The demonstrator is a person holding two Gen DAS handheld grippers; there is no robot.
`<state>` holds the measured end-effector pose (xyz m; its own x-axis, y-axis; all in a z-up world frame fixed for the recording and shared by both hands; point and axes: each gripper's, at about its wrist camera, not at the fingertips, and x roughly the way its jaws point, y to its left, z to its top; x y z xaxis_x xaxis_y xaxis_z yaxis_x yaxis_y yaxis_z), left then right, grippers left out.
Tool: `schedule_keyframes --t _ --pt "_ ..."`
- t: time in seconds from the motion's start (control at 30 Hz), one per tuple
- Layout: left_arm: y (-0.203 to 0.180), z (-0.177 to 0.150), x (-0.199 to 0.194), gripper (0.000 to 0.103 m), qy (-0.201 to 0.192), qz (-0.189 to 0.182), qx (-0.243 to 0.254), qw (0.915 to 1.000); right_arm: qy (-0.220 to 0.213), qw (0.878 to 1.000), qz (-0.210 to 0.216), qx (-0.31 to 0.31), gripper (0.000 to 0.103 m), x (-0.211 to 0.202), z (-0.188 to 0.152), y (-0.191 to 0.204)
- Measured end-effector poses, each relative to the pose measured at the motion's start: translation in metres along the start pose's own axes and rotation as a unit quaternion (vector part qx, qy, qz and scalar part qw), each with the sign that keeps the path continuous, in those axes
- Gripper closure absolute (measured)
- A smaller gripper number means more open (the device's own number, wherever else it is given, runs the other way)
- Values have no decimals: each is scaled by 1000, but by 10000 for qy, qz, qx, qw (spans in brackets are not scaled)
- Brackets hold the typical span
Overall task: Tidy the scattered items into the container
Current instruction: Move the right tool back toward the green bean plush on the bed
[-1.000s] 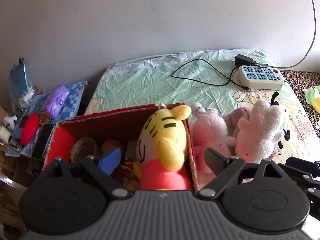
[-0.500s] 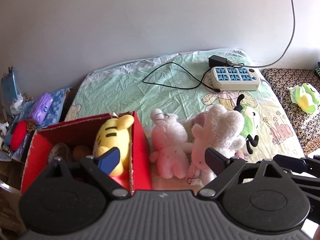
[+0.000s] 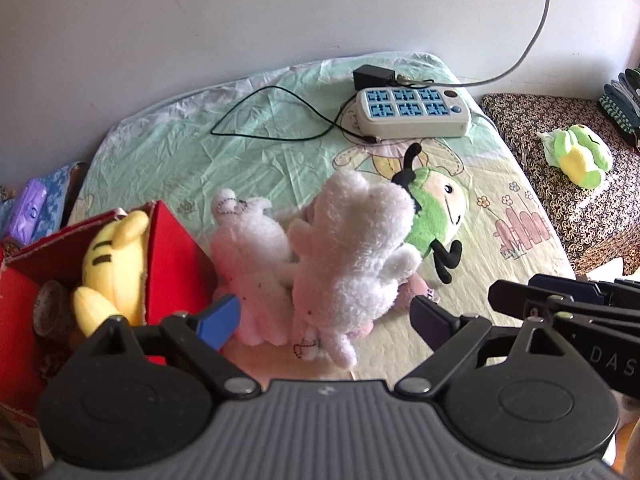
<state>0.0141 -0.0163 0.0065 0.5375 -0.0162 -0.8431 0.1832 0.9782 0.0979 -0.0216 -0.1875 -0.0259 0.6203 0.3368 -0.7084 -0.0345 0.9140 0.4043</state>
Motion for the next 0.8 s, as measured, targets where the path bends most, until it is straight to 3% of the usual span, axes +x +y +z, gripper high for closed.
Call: schedule_keyframes --t 0.43,0.67,0.8 --pt "-16 3 40 12 368 -223 317 9986 248 9965 -88 791 60 29 13 -38" --pt "-30 3 57 18 523 -454 517 9963 304 9955 -159 887 57 39 19 -48" --pt "-36 2 63 16 498 -376 652 9959 298 9959 -192 835 56 43 24 -50"
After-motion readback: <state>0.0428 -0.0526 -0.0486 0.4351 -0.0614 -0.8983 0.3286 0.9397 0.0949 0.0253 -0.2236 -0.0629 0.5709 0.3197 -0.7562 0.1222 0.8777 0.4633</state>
